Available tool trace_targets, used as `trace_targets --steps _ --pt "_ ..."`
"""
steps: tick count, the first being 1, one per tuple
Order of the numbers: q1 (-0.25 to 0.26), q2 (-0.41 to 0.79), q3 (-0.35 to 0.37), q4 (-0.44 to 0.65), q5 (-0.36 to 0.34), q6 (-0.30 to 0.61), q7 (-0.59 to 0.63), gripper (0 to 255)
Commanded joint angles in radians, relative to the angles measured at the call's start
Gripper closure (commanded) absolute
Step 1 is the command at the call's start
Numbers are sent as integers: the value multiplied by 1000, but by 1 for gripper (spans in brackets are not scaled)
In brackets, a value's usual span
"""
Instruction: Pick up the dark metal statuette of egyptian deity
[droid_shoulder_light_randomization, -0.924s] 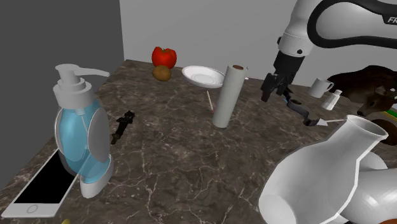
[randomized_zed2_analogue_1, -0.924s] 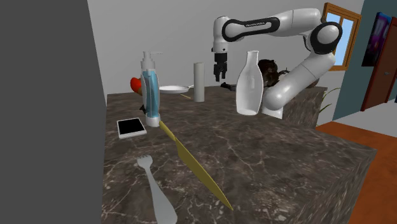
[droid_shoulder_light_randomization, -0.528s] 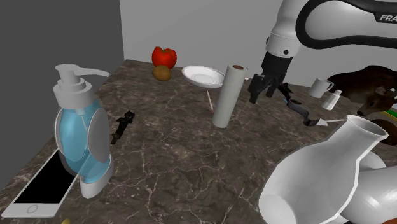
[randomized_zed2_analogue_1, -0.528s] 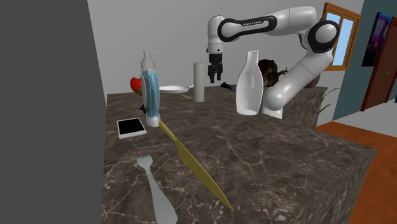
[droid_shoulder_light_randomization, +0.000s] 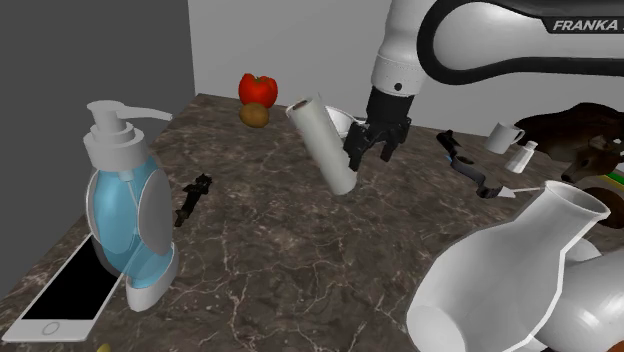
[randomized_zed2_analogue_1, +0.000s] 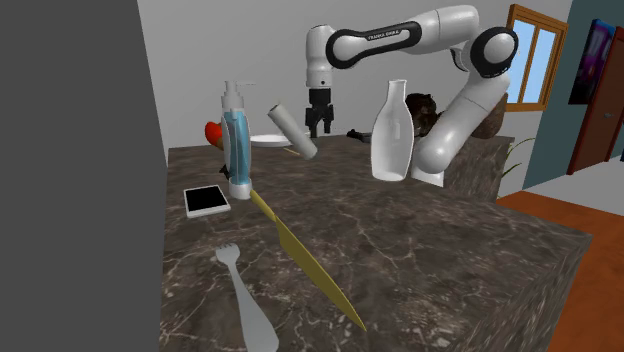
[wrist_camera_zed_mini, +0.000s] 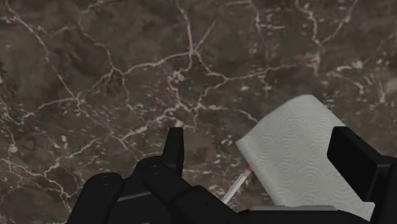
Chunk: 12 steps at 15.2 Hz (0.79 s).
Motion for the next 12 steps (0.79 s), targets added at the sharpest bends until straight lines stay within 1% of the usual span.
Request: trace_targets --steps 1,7,12 --pt "7 62 40 44 14 20 57 0" --pt "23 235 140 179 21 66 210 0" --pt "39 402 215 325 -14 86 345 0"
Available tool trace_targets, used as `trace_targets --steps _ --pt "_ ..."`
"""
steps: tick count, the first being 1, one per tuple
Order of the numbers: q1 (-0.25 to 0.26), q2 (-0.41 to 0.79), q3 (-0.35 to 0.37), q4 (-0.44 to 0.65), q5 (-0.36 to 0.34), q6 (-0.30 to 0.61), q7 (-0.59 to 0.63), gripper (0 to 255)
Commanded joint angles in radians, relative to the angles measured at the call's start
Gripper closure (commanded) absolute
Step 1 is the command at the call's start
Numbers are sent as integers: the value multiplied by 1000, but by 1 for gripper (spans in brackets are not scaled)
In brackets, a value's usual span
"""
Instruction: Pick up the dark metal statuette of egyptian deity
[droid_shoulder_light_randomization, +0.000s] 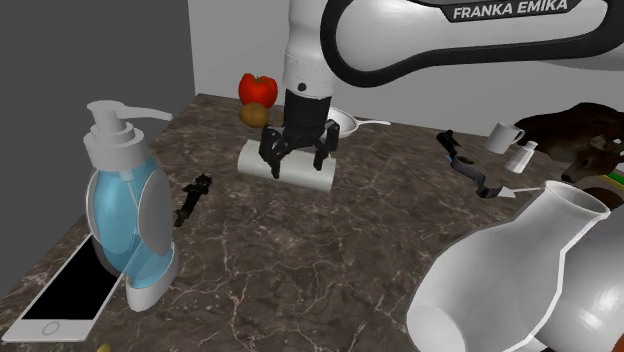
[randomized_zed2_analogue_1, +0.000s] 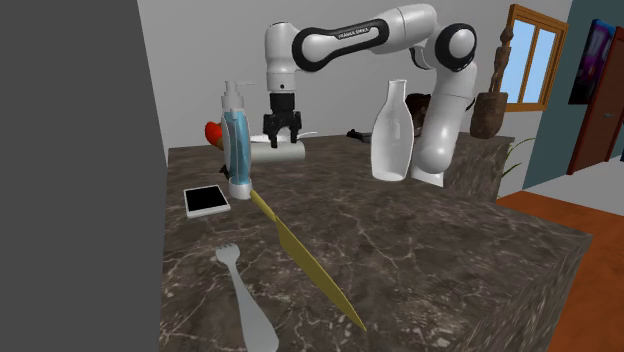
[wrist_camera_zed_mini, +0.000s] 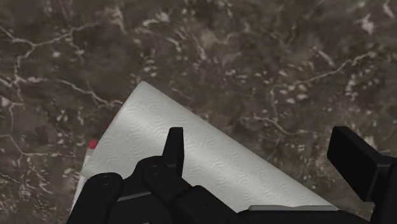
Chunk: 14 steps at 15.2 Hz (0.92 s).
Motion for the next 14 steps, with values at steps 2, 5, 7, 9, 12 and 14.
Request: trace_targets --steps 2,5,7,9,12,14 --pt "14 112 40 103 -35 5 85 0" --pt "40 228 71 218 -83 -1 168 0" --pt "64 310 85 304 -120 -13 222 0" --pt "96 394 94 399 -158 -30 272 0" --pt "157 527 95 563 -217 -70 337 0" --pt "190 588 91 645 -241 -93 360 0"
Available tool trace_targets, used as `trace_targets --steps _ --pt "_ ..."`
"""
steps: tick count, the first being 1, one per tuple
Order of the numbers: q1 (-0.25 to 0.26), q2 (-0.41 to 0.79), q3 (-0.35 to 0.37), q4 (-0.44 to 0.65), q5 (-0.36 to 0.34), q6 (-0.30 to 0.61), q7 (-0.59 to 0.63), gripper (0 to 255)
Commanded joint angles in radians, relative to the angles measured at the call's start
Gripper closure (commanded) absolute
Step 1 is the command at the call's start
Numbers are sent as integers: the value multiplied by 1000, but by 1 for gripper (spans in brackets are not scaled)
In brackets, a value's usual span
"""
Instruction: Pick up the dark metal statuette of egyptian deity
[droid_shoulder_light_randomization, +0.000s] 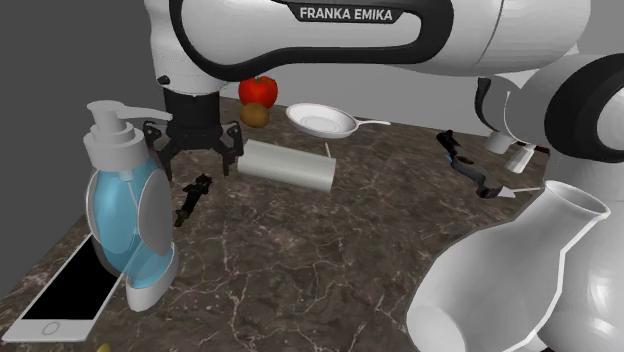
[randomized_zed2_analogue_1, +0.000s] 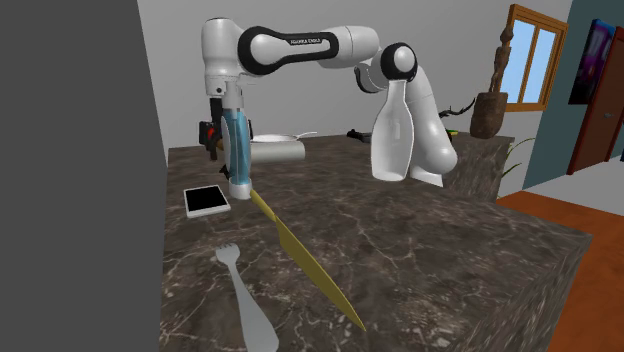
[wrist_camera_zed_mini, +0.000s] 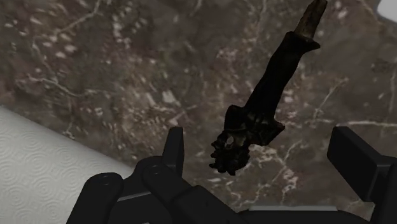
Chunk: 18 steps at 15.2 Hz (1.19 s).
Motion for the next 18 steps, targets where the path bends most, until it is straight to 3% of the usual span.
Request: trace_targets --steps 1,9,10,18 --pt "13 22 -1 20 -9 2 15 0" --pt "4 24 -5 -68 -13 90 20 0" --pt "3 23 -5 -68 -12 89 20 255" --pt "3 24 -5 -67 -13 89 20 255"
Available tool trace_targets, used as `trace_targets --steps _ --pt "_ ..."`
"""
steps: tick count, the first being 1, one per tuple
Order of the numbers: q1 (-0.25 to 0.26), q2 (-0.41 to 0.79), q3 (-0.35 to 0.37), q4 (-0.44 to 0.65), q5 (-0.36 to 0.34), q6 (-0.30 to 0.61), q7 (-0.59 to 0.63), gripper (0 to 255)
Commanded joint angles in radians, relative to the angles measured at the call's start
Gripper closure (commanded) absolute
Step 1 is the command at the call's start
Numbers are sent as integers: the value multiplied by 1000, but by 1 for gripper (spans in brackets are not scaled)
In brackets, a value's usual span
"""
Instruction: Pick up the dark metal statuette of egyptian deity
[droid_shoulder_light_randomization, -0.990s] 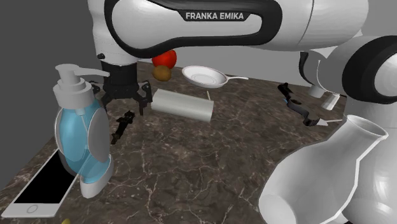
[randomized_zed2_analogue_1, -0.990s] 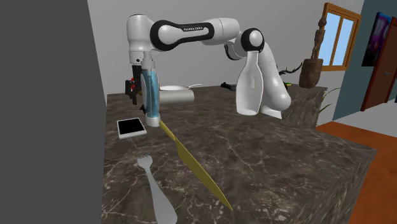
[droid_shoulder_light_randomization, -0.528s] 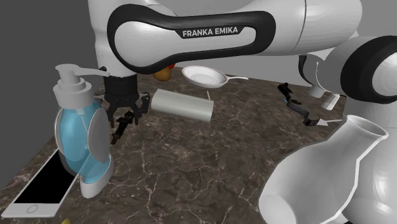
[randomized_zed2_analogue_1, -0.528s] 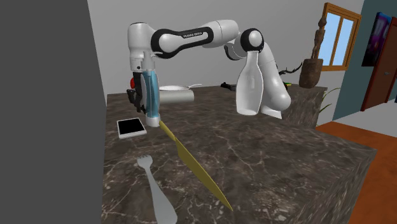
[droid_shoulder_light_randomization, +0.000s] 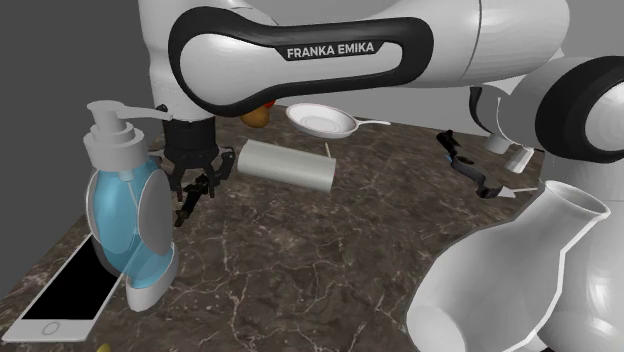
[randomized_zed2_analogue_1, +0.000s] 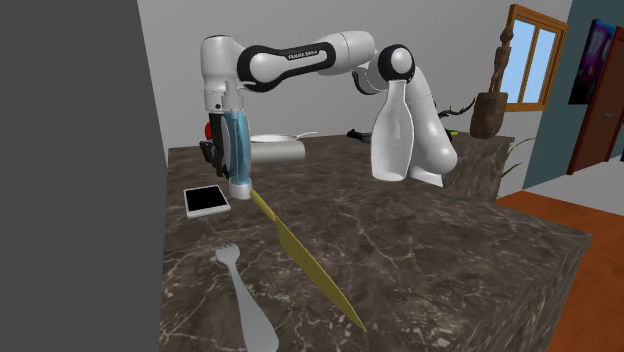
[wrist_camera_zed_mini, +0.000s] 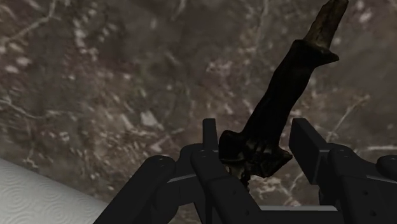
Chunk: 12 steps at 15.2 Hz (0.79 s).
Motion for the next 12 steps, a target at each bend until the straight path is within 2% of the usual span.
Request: trace_targets --steps 1,12 --pt "0 1 0 -1 0 1 0 255" --pt "19 6 4 156 1 -150 -8 255"
